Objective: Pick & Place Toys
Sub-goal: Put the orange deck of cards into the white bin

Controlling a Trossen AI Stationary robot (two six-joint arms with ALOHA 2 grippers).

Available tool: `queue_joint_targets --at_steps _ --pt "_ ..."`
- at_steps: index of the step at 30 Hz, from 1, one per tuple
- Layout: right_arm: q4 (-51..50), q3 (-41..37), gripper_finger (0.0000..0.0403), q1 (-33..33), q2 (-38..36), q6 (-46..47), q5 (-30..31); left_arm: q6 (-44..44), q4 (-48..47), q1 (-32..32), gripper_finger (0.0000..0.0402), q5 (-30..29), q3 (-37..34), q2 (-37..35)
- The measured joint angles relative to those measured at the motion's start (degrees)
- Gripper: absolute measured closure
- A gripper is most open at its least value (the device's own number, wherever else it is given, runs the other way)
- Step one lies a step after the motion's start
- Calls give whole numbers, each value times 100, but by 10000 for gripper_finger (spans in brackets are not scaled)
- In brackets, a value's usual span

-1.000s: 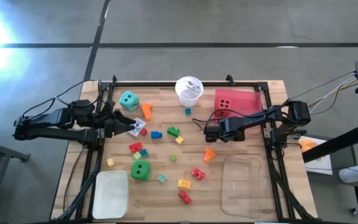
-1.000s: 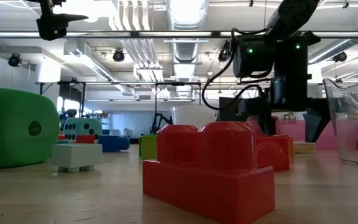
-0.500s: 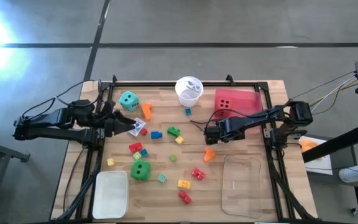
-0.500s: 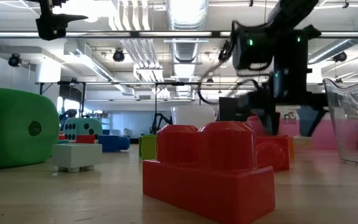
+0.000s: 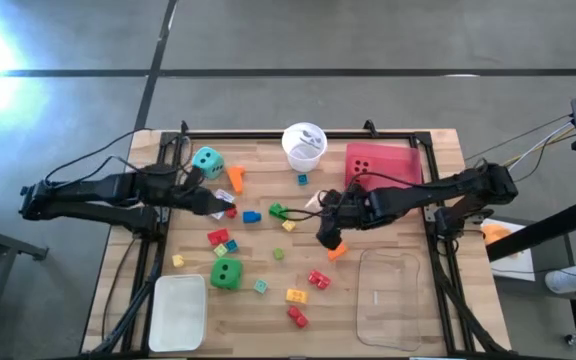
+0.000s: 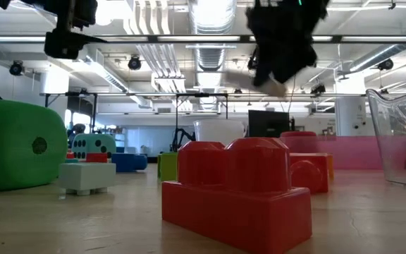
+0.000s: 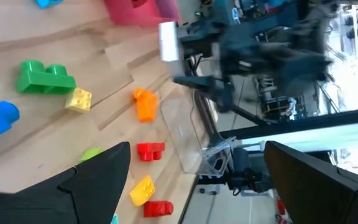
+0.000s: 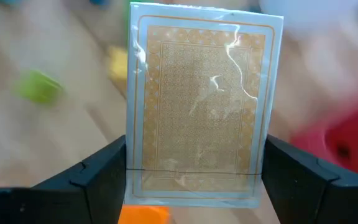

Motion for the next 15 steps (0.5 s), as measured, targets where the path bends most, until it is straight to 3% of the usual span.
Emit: queue_joint_targets --at_steps 4,11,15 --pt "-15 640 108 78 4 -548 272 -306 415 17 28 -1 0 390" --pt "-14 1185 108 105 11 -1149 375 -728 2264 36 28 -24 14 1076" --pt "41 1361 108 119 11 -1283 378 -828 2292 46 28 -16 265 1564"
